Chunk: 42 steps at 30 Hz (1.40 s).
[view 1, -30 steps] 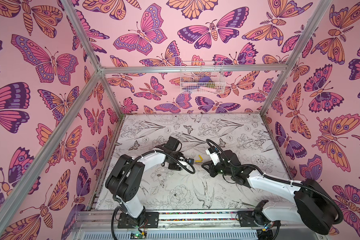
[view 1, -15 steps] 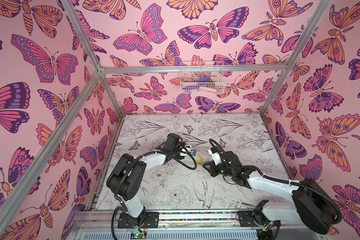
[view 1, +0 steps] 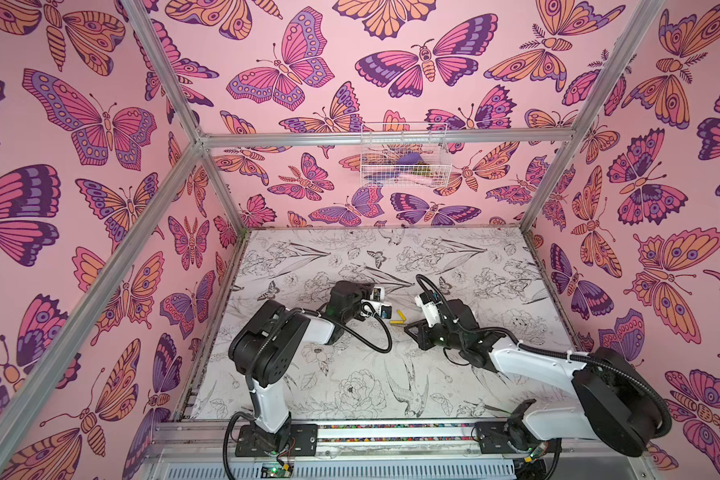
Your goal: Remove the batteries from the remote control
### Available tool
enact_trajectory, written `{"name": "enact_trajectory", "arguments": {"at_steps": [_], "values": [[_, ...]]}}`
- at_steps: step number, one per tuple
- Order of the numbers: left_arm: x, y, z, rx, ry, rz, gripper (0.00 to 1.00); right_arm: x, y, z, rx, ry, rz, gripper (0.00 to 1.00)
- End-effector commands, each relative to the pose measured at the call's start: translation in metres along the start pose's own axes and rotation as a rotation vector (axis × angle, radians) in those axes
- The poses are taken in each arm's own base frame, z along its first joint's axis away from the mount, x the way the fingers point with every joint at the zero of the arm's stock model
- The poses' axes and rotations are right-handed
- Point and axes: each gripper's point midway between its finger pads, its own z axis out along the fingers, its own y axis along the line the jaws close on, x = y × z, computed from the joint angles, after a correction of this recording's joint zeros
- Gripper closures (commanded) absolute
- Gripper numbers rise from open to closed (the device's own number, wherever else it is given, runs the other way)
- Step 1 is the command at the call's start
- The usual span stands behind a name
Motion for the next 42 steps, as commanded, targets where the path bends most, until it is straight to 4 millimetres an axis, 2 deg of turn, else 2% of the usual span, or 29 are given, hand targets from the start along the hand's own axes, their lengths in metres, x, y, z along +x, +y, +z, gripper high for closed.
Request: {"name": "enact_trajectory", "arguments": {"at_steps": [1,5,8,11,14,19,21,27,32,42], "values": [[-0.002,0.023,-0.002,-0.173,-0.003,0.078,0.88,-0.016,-0.004,0.0,0.026,-0.038,0.006,1.0],[0.002,0.018,-0.002,-0.231,0.009,0.125,0.91,-0.017,-0.006,0.001,0.027,-0.041,0.011,1.0],[0.006,0.006,0.0,-0.235,0.024,0.163,0.93,-0.016,-0.006,0.001,0.024,-0.036,0.012,1.0],[0.01,-0.014,0.001,-0.213,0.036,0.232,0.95,-0.016,-0.005,0.001,0.021,-0.034,0.011,1.0],[0.013,-0.021,0.004,-0.228,0.054,0.324,0.97,-0.016,-0.005,0.0,0.021,-0.035,0.01,1.0],[0.002,0.029,-0.006,-0.348,0.035,0.293,0.98,-0.018,-0.007,-0.003,0.038,-0.041,0.003,1.0],[-0.006,0.042,-0.013,-0.38,0.008,0.293,0.98,-0.019,-0.009,-0.004,0.044,-0.048,0.003,1.0],[-0.006,0.054,-0.016,-0.409,0.019,0.268,0.98,-0.027,-0.01,-0.006,0.054,-0.069,0.003,1.0],[-0.001,0.084,-0.019,-0.453,0.063,0.205,0.98,-0.026,-0.006,-0.006,0.032,-0.061,-0.004,1.0],[0.012,0.124,-0.04,-0.285,0.165,-0.104,0.98,-0.023,0.0,-0.005,-0.007,-0.054,0.016,1.0]]}}
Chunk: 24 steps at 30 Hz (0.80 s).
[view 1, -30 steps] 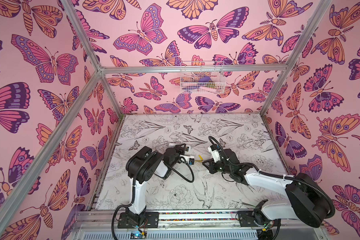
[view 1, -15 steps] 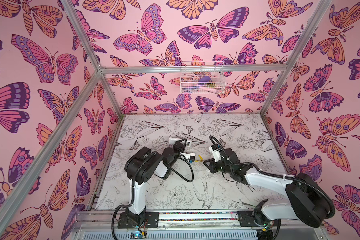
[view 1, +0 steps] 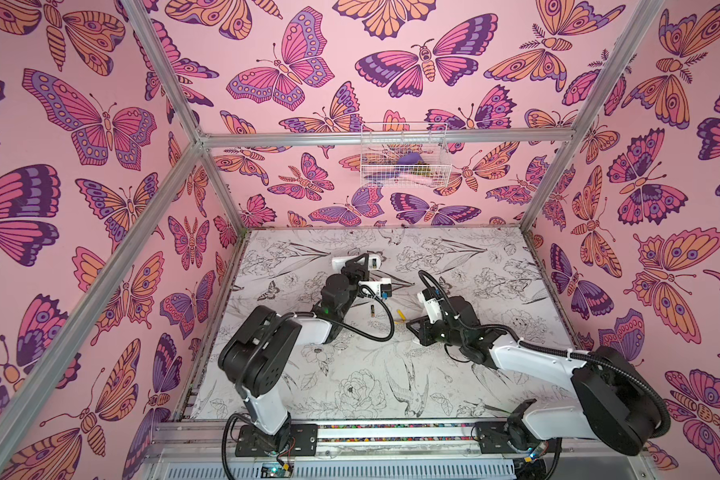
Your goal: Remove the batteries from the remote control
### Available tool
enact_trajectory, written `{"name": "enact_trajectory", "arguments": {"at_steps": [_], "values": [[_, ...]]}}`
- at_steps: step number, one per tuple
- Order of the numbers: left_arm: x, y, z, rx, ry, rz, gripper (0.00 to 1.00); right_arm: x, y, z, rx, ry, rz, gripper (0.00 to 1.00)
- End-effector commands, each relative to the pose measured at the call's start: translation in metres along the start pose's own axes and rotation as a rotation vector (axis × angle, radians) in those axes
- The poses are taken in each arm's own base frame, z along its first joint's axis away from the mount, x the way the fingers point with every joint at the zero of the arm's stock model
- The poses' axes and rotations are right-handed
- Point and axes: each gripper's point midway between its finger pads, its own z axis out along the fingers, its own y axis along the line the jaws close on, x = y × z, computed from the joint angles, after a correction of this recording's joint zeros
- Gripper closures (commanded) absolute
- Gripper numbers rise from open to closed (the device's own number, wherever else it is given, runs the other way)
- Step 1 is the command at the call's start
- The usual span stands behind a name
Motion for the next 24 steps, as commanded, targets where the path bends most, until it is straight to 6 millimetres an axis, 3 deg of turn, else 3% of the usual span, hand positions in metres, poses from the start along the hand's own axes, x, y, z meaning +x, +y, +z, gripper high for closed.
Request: {"name": "enact_trajectory", "arguments": {"at_steps": [1,5,10,17,24], "values": [[0.011,-0.012,-0.005,0.148,0.096,-0.141,0.98,-0.016,0.011,-0.003,-0.04,-0.043,-0.002,1.0],[0.02,-0.009,-0.013,0.225,0.205,-0.24,0.98,-0.015,0.014,-0.001,-0.054,-0.04,0.003,1.0],[0.031,-0.02,-0.038,0.383,0.356,-0.428,1.0,-0.015,0.017,-0.002,-0.058,-0.05,0.006,1.0],[0.021,-0.033,-0.078,0.59,0.498,-0.744,1.0,-0.013,0.023,0.001,-0.066,-0.043,0.0,1.0],[0.012,-0.067,-0.116,0.737,0.624,-0.981,1.0,-0.011,0.031,0.005,-0.08,-0.035,-0.01,1.0]]}}
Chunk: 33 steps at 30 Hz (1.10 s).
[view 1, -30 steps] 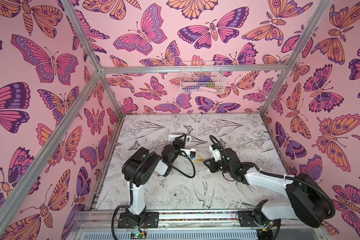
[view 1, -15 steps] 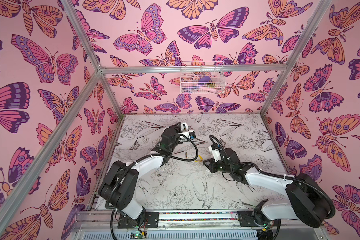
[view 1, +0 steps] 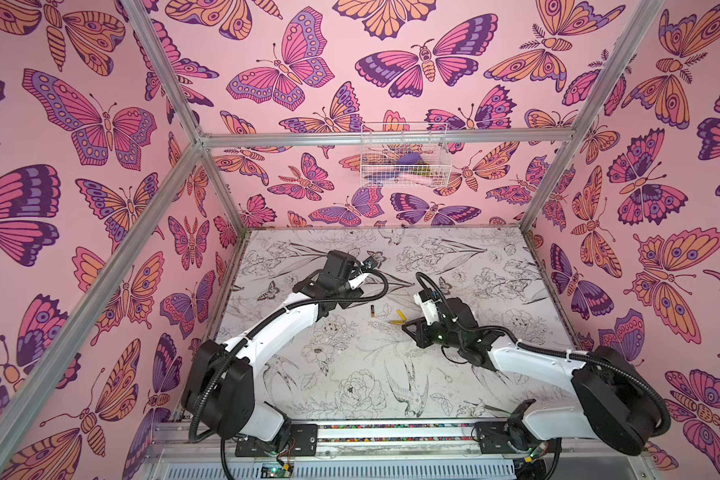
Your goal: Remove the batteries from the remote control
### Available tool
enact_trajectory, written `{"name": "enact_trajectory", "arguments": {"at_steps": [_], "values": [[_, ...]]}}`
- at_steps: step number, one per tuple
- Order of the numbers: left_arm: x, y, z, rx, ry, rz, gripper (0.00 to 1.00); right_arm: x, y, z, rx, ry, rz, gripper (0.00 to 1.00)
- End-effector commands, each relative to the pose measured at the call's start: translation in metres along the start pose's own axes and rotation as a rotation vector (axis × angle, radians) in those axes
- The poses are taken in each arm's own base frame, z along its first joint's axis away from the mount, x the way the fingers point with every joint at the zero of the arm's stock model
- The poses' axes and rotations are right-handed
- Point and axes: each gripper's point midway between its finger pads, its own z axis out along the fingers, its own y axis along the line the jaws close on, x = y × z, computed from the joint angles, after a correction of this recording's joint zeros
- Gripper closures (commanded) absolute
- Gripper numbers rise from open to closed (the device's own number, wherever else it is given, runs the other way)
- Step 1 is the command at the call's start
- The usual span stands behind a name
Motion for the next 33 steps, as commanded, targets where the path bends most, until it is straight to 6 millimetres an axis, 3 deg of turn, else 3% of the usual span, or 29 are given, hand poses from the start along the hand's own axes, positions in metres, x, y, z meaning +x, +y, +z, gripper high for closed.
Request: {"name": "enact_trajectory", "arguments": {"at_steps": [1,9,16,29,33], "values": [[0.035,-0.034,-0.005,0.134,0.115,-0.174,0.99,-0.012,0.012,0.005,-0.028,-0.031,-0.011,1.0],[0.068,-0.076,0.012,0.278,0.195,-0.323,0.95,-0.003,0.022,0.016,-0.041,0.005,-0.021,1.0],[0.091,-0.096,0.028,0.32,0.257,-0.381,0.93,0.004,0.024,0.027,-0.042,0.028,-0.016,1.0],[0.107,-0.107,0.049,0.331,0.357,-0.412,0.8,0.013,0.033,0.045,-0.064,0.061,-0.03,1.0],[0.111,-0.108,0.053,0.329,0.392,-0.421,0.69,0.022,0.031,0.052,-0.055,0.086,-0.028,1.0]]}}
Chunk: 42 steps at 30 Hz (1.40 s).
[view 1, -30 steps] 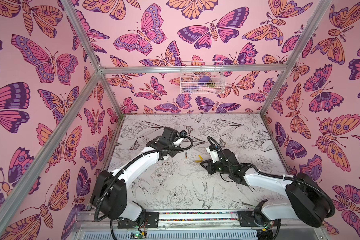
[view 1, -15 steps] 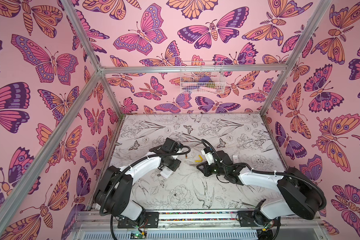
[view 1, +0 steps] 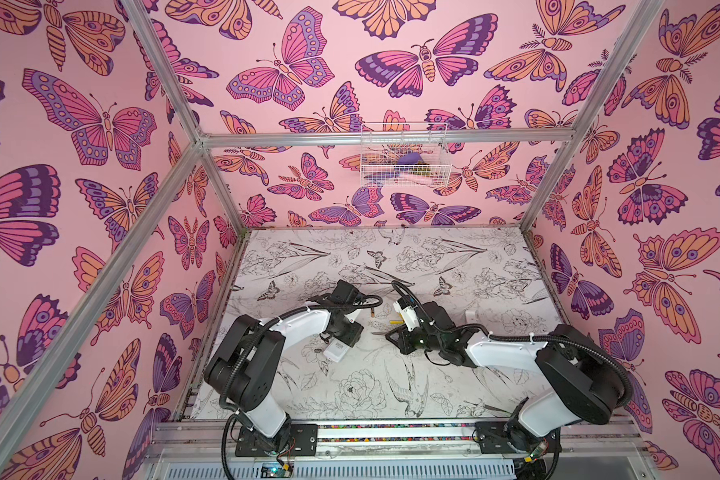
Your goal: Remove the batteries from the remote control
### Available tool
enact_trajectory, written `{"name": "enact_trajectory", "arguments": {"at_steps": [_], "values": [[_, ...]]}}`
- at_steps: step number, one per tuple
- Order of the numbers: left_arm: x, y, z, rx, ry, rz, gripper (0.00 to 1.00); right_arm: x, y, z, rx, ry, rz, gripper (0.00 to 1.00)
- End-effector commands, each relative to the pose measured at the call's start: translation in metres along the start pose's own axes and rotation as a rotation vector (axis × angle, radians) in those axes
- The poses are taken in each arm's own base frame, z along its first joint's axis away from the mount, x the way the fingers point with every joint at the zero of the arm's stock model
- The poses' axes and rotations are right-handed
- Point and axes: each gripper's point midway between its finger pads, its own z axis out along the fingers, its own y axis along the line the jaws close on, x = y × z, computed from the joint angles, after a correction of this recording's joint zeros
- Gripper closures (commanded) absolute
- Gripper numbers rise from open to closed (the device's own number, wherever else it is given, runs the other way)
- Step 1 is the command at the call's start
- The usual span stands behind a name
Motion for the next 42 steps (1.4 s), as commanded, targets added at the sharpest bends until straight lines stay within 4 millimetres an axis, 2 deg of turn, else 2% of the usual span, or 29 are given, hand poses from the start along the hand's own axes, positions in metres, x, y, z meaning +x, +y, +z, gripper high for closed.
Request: {"name": "enact_trajectory", "arguments": {"at_steps": [1,10,17,24,29,33,36,42], "values": [[0.001,-0.002,0.001,0.005,0.031,-0.021,0.67,-0.008,0.007,0.008,-0.016,-0.023,-0.004,1.0],[0.0,-0.002,-0.002,0.006,0.021,-0.031,0.37,-0.001,0.009,0.017,-0.025,0.003,-0.002,1.0],[-0.01,-0.002,-0.02,0.005,-0.042,-0.045,0.15,-0.002,0.006,0.027,-0.016,0.012,0.005,1.0],[-0.04,0.01,-0.061,-0.01,-0.167,0.004,0.11,-0.009,0.012,0.039,-0.033,0.026,0.0,1.0],[-0.061,0.02,-0.092,0.011,-0.271,0.124,0.08,-0.019,0.021,0.05,-0.067,0.031,-0.006,1.0],[-0.069,0.033,-0.115,0.048,-0.364,0.273,0.09,-0.023,0.03,0.06,-0.095,0.053,-0.013,1.0],[-0.066,0.036,-0.13,0.075,-0.421,0.404,0.1,-0.027,0.038,0.068,-0.118,0.058,-0.023,1.0],[-0.013,0.014,-0.121,0.232,-0.336,0.726,0.07,-0.033,0.056,0.085,-0.164,0.092,-0.052,1.0]]}}
